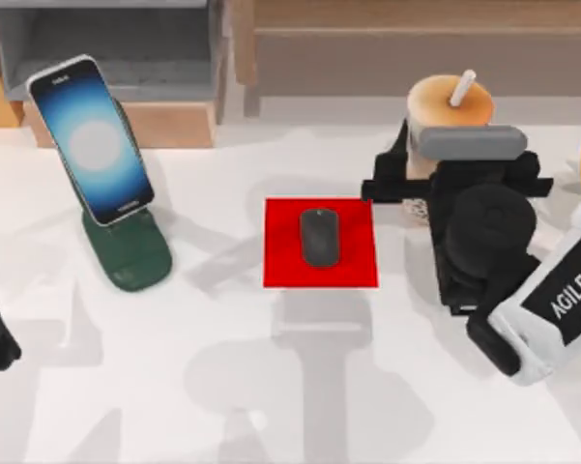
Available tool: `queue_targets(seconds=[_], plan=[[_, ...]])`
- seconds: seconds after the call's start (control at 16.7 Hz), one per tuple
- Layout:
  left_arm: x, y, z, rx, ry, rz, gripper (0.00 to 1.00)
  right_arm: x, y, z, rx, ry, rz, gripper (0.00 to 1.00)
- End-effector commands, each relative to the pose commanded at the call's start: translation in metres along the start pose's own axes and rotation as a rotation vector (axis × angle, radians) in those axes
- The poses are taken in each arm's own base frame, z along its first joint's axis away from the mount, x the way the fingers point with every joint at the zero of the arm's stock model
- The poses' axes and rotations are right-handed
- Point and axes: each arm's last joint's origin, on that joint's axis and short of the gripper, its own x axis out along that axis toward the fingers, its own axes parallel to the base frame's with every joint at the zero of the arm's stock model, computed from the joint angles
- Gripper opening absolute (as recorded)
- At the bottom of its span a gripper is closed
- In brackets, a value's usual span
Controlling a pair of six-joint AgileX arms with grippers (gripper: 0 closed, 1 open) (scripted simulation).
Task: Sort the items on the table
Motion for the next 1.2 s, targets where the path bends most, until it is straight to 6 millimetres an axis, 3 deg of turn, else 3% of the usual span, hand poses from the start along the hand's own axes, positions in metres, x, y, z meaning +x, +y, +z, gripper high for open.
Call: queue_targets(seconds=[0.42,0.72,0.96,1.2], plan=[[0.000,0.000,0.000,0.000,0.000,0.000,1.00,0.002,0.001,0.009,0.016,-0.021,0.003,0.00],[0.000,0.000,0.000,0.000,0.000,0.000,1.00,0.021,-0.001,0.070,0.120,-0.174,0.008,0.00],[0.000,0.000,0.000,0.000,0.000,0.000,1.00,0.043,-0.032,0.119,0.151,-0.251,-0.034,0.00],[0.000,0.000,0.000,0.000,0.000,0.000,1.00,0.070,-0.078,0.145,0.113,-0.236,-0.096,0.00]])
